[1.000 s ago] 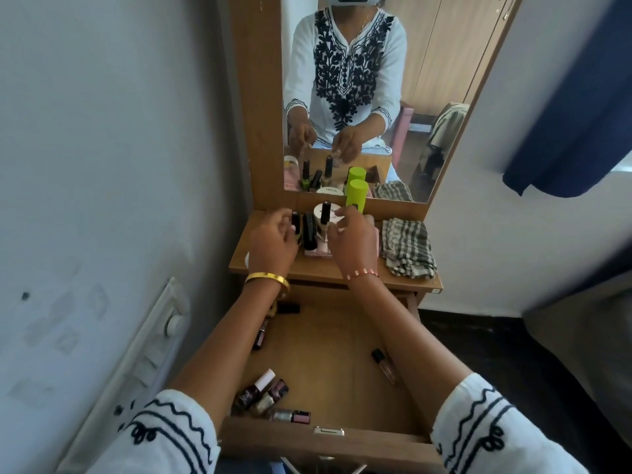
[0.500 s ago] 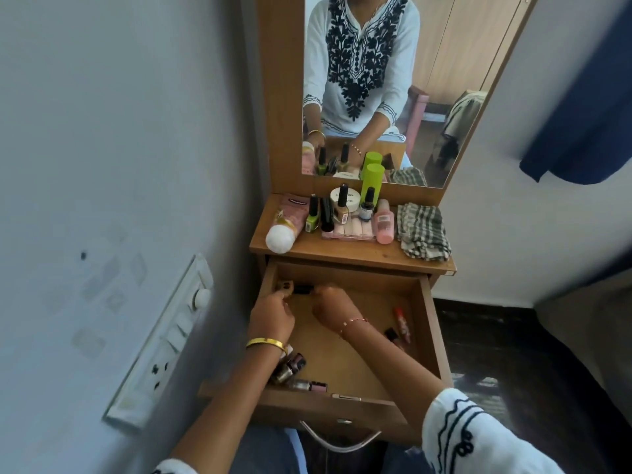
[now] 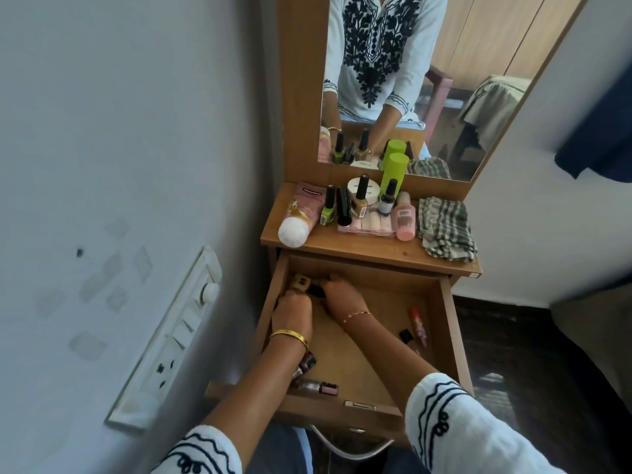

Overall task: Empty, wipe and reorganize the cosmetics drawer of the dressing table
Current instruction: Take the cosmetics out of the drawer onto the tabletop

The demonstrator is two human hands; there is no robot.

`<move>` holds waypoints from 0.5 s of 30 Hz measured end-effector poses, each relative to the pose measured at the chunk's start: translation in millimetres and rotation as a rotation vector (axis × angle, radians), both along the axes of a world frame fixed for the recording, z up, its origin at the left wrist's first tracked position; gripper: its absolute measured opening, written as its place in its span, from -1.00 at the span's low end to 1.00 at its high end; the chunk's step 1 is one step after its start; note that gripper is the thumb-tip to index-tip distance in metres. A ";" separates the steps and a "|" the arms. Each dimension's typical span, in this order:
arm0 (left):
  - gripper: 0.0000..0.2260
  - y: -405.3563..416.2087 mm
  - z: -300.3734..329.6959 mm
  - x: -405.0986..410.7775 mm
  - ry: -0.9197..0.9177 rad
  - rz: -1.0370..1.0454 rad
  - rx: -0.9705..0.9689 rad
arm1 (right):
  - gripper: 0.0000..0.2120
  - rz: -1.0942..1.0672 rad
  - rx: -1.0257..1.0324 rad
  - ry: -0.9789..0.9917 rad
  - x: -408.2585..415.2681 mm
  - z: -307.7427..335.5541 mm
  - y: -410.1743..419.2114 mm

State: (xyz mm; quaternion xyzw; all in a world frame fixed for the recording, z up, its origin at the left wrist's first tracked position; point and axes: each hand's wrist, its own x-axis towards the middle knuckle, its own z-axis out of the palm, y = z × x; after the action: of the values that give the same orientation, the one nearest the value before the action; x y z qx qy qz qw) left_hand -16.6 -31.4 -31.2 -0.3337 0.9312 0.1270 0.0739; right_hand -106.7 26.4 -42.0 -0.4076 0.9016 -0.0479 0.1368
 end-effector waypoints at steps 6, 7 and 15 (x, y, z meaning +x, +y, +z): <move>-0.70 -0.6 -0.9 2.1 0.031 0.004 0.055 | -0.80 -0.169 -0.125 -0.118 2.3 -0.5 12.3; -0.71 -0.8 0.1 3.1 0.047 0.006 0.077 | -0.82 -0.211 -0.179 -0.150 2.8 0.5 15.1; -0.61 -5.4 10.0 15.4 0.276 0.143 0.377 | -0.83 -0.407 -0.504 -0.270 5.8 22.6 42.8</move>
State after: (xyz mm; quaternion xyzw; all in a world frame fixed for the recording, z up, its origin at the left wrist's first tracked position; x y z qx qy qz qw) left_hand -1.2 -36.8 -21.2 -0.3585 0.8663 0.3480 -0.0024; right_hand -100.9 69.2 -19.5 -0.2305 0.8979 -0.3489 0.1375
